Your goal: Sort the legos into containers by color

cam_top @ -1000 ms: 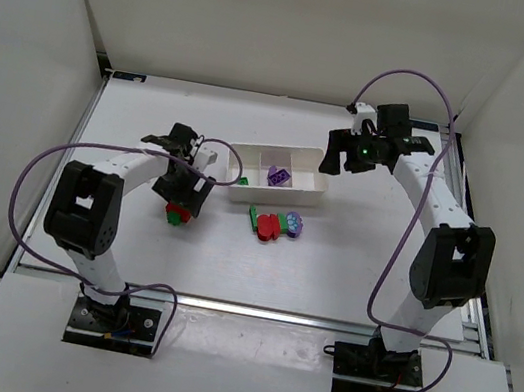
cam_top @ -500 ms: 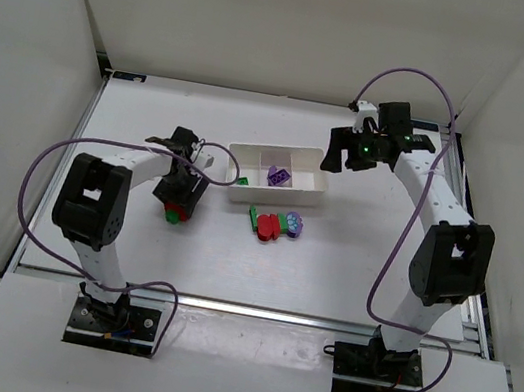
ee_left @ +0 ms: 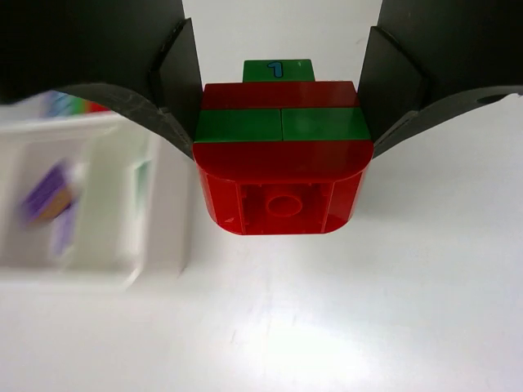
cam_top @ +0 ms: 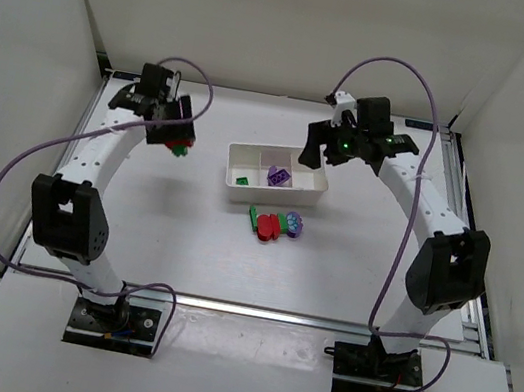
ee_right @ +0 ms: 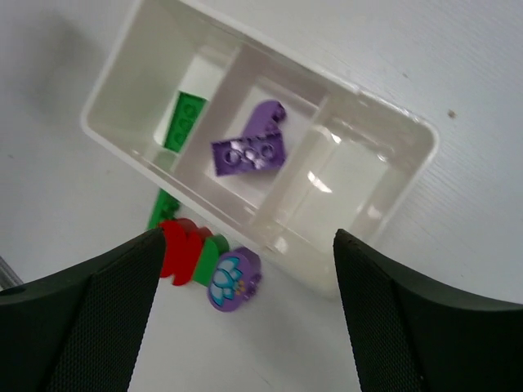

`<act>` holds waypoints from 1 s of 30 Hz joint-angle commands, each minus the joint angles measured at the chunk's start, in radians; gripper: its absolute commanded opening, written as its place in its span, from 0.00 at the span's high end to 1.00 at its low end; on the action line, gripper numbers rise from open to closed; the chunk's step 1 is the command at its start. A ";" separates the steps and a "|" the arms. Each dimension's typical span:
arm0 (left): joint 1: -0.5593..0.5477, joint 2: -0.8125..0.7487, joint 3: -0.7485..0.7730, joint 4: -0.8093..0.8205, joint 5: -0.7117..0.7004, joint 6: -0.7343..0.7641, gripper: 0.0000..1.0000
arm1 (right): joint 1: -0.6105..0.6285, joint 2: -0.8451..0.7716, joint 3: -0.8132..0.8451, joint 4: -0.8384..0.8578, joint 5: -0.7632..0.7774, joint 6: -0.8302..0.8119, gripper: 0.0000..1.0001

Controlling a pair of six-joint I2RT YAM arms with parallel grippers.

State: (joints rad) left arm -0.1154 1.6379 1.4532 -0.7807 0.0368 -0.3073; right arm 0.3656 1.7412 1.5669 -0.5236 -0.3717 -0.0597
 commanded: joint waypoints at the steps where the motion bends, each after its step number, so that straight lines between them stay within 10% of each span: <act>1: 0.022 0.036 0.142 -0.089 -0.082 -0.331 0.90 | 0.029 -0.060 0.031 0.135 -0.027 0.122 0.14; 12: 0.103 0.115 0.234 0.055 0.285 -0.676 0.90 | 0.131 0.052 0.045 0.562 -0.141 0.449 0.13; 30: 0.125 0.135 0.277 0.124 0.376 -0.779 0.90 | 0.338 0.365 0.401 0.510 -0.042 0.577 0.15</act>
State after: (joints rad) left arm -0.0044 1.8114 1.7065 -0.6724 0.3843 -1.0740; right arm 0.7094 2.0918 1.9091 -0.0322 -0.4480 0.4995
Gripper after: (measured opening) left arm 0.754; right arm 0.846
